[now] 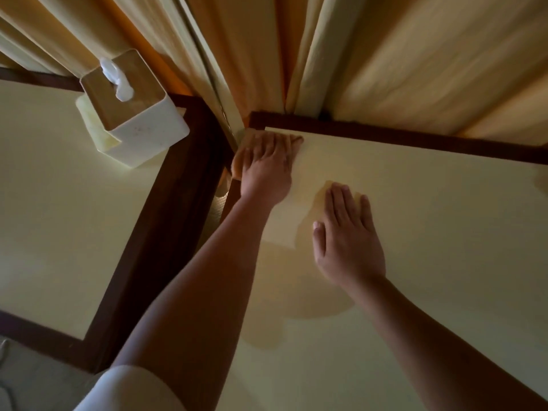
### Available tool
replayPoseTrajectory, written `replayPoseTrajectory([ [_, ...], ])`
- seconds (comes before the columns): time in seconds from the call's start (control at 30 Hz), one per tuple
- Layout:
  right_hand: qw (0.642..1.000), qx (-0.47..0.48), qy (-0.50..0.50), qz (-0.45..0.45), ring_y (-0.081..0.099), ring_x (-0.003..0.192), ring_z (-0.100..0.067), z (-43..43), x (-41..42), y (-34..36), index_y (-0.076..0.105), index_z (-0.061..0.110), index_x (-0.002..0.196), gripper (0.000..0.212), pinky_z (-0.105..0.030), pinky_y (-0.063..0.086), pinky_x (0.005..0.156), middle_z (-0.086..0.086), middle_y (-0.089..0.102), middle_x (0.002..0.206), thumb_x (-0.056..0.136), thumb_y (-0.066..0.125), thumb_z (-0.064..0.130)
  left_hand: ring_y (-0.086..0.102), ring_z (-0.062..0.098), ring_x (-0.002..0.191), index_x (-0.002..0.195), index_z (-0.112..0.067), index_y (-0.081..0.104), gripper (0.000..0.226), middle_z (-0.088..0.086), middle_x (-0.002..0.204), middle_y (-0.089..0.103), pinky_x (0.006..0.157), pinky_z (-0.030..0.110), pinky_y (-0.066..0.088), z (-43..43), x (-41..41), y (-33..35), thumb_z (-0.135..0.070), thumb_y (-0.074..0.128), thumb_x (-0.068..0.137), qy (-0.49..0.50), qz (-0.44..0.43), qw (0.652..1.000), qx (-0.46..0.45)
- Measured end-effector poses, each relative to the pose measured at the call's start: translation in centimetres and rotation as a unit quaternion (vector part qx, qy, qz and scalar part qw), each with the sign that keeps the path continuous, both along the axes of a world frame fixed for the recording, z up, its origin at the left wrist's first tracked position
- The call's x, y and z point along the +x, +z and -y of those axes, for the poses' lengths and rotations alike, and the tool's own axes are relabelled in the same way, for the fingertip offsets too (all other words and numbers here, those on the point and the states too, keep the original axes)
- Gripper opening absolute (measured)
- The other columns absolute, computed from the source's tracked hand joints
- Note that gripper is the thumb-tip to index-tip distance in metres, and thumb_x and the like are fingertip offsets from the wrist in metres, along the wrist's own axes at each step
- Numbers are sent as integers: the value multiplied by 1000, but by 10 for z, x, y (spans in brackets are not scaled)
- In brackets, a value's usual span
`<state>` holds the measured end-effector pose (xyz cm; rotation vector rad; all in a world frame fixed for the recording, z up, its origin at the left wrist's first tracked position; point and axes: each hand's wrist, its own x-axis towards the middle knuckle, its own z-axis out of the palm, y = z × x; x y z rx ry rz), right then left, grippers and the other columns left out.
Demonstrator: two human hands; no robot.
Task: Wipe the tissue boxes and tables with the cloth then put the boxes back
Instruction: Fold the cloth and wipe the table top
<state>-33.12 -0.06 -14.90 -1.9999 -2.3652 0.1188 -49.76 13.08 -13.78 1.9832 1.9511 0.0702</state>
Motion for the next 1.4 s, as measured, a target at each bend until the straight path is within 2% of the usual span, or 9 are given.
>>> replayPoseTrajectory([
  [0.17,1000,13,2,-16,17,159,-31,1,0,-1,28,-3,159,68,-54,10,129,-21,27,167,105,27,39,-2,18,163,168,-22,17,59,0,176,12,130,40,-6,47,7,1,-38,29,113,-129,29,990,49],
  [0.3,1000,9,-2,-6,15,159,-32,0,0,-1,25,-3,160,68,-54,10,129,-21,24,168,106,28,39,2,25,163,168,-17,17,60,8,176,12,132,47,0,1,-18,-5,-36,26,112,-77,-37,996,26],
  [0.57,1000,6,-3,-10,15,159,-31,-1,-1,-1,24,-2,161,70,-53,9,129,-20,24,169,105,24,40,-6,20,163,169,-23,12,60,0,177,5,132,45,-4,41,25,8,-36,28,113,-145,22,989,27],
  [0.8,999,19,-7,-25,18,158,-33,1,-1,-3,25,-4,160,69,-53,11,128,-22,25,168,105,29,37,-9,24,163,169,-22,5,62,1,177,-3,132,48,-2,25,11,7,-34,28,113,-54,-4,998,-26],
  [0.9,999,23,-6,-47,17,158,-31,1,0,-2,19,-1,162,69,-51,12,129,-20,24,169,104,30,36,1,25,163,168,-21,16,60,3,177,10,132,46,4,69,24,12,-36,28,111,-111,30,993,15],
  [1.0,995,41,-7,-94,21,158,-30,4,3,0,21,2,162,64,-49,15,129,-19,27,167,106,28,30,27,26,159,159,-18,43,55,6,168,38,130,47,21,98,18,11,-33,35,107,-122,68,987,76],
  [1.1,987,67,-23,-146,34,152,-33,9,5,0,33,0,158,63,-49,20,128,-21,41,160,101,32,28,59,27,129,131,-17,66,39,4,135,65,106,48,51,99,11,24,-26,53,96,-75,171,975,123],
  [1.27,979,101,-63,-167,55,127,-33,6,5,7,52,3,143,55,-46,37,109,-15,64,134,101,37,36,44,35,132,141,-14,55,45,12,143,51,106,54,40,96,3,41,-36,54,102,155,87,983,37],
  [1.4,977,104,-122,-139,55,103,-34,0,-5,13,59,14,132,48,-44,38,87,-8,67,115,98,49,47,49,36,126,135,-11,56,40,15,131,55,104,54,44,95,5,34,-36,56,105,166,100,981,19],
])
